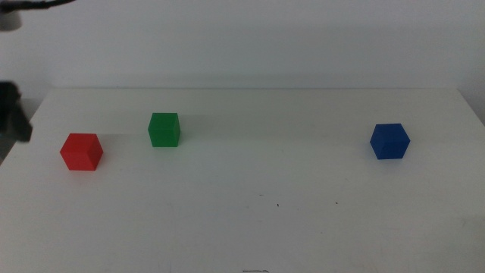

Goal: Stack red cubes first, then green, then blue cubes in a specific spot.

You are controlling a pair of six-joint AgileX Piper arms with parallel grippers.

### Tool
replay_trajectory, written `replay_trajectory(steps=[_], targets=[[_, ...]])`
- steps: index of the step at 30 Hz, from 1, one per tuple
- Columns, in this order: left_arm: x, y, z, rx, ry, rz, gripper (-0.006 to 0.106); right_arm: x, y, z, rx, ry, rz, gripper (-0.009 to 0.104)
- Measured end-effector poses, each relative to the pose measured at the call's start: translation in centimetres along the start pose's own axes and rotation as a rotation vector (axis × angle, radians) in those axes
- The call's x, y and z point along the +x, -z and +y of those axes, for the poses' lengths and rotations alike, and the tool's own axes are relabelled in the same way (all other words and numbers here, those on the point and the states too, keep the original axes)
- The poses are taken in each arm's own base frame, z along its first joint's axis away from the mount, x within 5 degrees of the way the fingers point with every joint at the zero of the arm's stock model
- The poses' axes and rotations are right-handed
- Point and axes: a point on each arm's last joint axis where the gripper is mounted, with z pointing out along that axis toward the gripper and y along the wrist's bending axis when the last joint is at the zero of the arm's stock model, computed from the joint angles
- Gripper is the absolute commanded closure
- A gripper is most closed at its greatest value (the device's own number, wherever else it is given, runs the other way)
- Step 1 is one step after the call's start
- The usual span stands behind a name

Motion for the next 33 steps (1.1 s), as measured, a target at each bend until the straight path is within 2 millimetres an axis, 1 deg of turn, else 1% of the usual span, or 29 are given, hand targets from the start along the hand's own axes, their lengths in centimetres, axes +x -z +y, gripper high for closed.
replay_trajectory(steps=[6, 12, 15, 21, 24, 33], targets=[[-4.5, -3.5, 1.0, -0.01, -0.05, 0.062, 0.007, 0.0, 0.0, 0.0, 0.0, 0.0, 0.0, 0.001], [-7.9, -7.3, 1.7, -0.005, -0.097, 0.108, 0.007, 0.0, 0.0, 0.0, 0.0, 0.0, 0.0, 0.001], [-9.2, -9.5, 2.1, 0.0, -0.098, 0.139, 0.007, 0.0, 0.0, 0.0, 0.0, 0.0, 0.0, 0.001], [-10.8, -13.4, 2.6, 0.008, -0.112, 0.191, 0.007, 0.0, 0.0, 0.0, 0.0, 0.0, 0.0, 0.001], [-11.1, -15.5, 2.9, 0.014, -0.11, 0.224, 0.007, 0.0, 0.0, 0.0, 0.0, 0.0, 0.0, 0.001], [-11.9, -20.5, 3.7, 0.034, -0.118, 0.29, 0.007, 0.0, 0.0, 0.0, 0.0, 0.0, 0.0, 0.001]])
